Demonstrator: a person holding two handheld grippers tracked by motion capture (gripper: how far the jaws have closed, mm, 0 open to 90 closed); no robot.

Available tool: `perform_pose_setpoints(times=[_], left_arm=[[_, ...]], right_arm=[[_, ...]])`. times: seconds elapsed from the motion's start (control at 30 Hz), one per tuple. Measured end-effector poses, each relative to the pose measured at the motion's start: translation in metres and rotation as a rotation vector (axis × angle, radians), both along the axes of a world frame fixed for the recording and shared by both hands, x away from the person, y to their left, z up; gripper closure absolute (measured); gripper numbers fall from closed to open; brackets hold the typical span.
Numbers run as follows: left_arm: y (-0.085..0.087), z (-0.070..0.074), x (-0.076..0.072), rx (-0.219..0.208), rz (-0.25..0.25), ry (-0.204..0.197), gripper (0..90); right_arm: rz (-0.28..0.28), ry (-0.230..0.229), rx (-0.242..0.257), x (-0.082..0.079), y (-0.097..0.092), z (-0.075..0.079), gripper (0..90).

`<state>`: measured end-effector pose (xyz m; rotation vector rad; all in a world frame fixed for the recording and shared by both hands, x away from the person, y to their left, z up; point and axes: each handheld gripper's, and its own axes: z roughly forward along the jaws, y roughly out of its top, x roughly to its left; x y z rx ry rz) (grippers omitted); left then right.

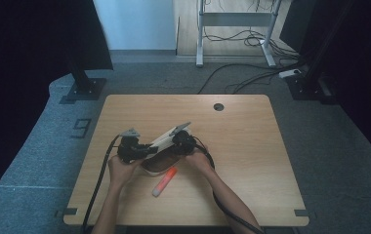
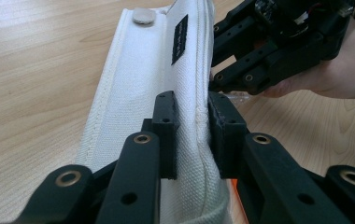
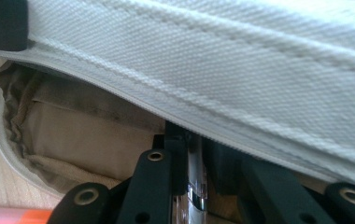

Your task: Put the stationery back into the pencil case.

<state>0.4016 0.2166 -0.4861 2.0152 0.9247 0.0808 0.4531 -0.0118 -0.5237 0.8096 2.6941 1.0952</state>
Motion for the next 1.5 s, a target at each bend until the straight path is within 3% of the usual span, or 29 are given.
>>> perform_pose_setpoints(times=[0.07, 0.23, 0.43, 0.9, 1.17, 1.5], left_arm=[[0.000, 0.000, 0.000, -0.001, 0.000, 0.000, 74.7], [0.000, 0.000, 0.000, -0.003, 0.000, 0.001, 74.6], [0.000, 0.000, 0.000, -0.003, -0.001, 0.003, 74.5], [0.000, -0.001, 0.001, -0.001, -0.003, 0.006, 74.4], [0.000, -0.001, 0.001, -0.001, -0.003, 0.007, 74.4], [0.000, -0.001, 0.001, 0.000, -0.005, 0.008, 74.4]], right_arm=[[0.003, 0.003, 0.006, 0.000, 0.000, -0.001, 76.8], [0.006, -0.001, 0.003, -0.003, -0.004, 0.004, 65.6], [-0.011, 0.008, 0.021, -0.008, -0.019, 0.010, 62.6], [-0.008, 0.026, 0.022, -0.033, -0.056, 0.013, 62.6], [-0.008, 0.038, 0.026, -0.047, -0.073, 0.004, 63.8], [-0.009, 0.067, -0.002, -0.050, -0.076, -0.009, 74.3]])
